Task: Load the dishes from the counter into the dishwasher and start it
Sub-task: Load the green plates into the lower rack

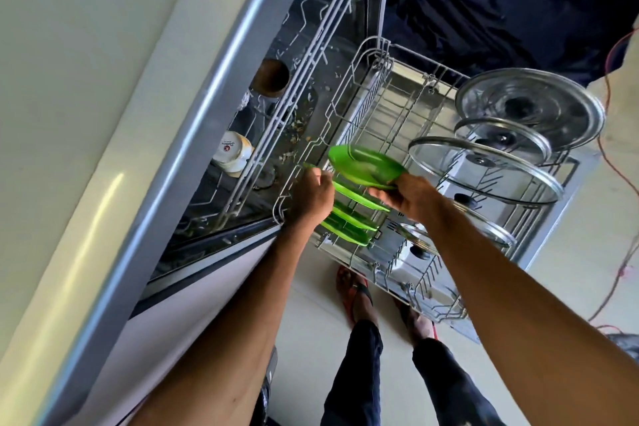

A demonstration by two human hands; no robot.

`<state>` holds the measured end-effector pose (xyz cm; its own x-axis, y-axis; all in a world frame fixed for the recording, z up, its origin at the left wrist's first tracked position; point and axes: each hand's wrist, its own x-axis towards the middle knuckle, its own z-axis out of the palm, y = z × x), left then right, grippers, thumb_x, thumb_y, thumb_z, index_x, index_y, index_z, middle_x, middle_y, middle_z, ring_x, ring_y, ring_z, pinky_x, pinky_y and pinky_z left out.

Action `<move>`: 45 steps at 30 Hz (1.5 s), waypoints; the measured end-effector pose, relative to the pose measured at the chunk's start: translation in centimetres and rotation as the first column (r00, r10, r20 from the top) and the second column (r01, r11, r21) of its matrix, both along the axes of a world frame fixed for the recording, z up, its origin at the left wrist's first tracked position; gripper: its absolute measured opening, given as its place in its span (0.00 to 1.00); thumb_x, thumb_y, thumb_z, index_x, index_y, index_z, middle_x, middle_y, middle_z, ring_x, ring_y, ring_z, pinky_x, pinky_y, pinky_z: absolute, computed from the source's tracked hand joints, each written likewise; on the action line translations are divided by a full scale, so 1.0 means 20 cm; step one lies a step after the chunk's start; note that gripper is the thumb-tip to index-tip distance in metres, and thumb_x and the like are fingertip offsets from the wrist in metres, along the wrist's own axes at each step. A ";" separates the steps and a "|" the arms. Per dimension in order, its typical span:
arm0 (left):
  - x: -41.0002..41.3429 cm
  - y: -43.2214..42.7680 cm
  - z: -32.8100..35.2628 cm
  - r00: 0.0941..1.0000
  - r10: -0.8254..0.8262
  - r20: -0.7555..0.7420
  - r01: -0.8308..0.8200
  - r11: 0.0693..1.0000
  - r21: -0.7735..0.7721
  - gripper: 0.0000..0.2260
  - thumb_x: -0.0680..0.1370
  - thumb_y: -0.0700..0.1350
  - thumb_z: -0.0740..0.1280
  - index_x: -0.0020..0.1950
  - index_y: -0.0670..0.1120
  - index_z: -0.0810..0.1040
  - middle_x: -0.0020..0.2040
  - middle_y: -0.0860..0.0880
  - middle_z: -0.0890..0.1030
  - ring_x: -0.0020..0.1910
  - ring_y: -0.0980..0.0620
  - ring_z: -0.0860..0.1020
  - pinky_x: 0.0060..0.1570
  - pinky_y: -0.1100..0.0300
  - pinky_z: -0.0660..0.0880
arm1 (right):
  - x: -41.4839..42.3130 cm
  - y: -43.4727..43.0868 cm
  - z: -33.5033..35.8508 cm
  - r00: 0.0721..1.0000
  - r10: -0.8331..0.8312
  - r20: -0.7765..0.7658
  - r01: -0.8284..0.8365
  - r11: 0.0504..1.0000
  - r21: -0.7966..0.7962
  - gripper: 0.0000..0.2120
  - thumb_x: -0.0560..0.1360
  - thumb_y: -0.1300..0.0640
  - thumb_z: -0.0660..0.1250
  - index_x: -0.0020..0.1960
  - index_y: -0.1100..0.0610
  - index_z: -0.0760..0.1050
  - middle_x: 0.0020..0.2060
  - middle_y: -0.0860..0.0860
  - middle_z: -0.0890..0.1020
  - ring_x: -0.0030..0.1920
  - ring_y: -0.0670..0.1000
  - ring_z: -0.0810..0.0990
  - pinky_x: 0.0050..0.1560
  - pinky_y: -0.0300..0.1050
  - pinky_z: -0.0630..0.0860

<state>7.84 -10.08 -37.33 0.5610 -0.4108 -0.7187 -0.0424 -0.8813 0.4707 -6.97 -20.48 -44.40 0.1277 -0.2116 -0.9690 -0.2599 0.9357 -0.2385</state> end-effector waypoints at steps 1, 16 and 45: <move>0.01 0.02 -0.03 0.988 -0.129 0.088 0.121 0.989 0.085 0.16 0.79 0.46 0.59 0.64 0.40 0.74 0.60 0.39 0.79 0.57 0.40 0.80 0.58 0.43 0.78 | 0.00 0.02 -0.04 0.999 0.033 -0.007 -0.033 0.999 0.031 0.11 0.83 0.61 0.62 0.57 0.71 0.74 0.39 0.66 0.84 0.24 0.51 0.81 0.20 0.37 0.75; -0.04 0.11 -0.20 0.957 -0.241 0.159 0.227 0.969 0.102 0.30 0.70 0.31 0.62 0.73 0.38 0.66 0.68 0.39 0.74 0.66 0.40 0.75 0.65 0.45 0.72 | 0.11 0.04 -0.11 0.994 -0.051 0.096 0.012 0.929 0.369 0.20 0.82 0.65 0.45 0.40 0.65 0.71 0.23 0.54 0.76 0.15 0.42 0.67 0.13 0.32 0.60; 0.01 0.08 -0.29 0.942 -0.283 0.178 0.269 0.958 0.100 0.35 0.73 0.30 0.66 0.79 0.39 0.57 0.70 0.40 0.72 0.66 0.42 0.75 0.64 0.48 0.76 | 0.26 0.04 -0.36 0.968 -0.012 -0.250 0.013 1.000 0.005 0.11 0.81 0.60 0.62 0.43 0.63 0.78 0.32 0.57 0.82 0.17 0.46 0.71 0.16 0.32 0.61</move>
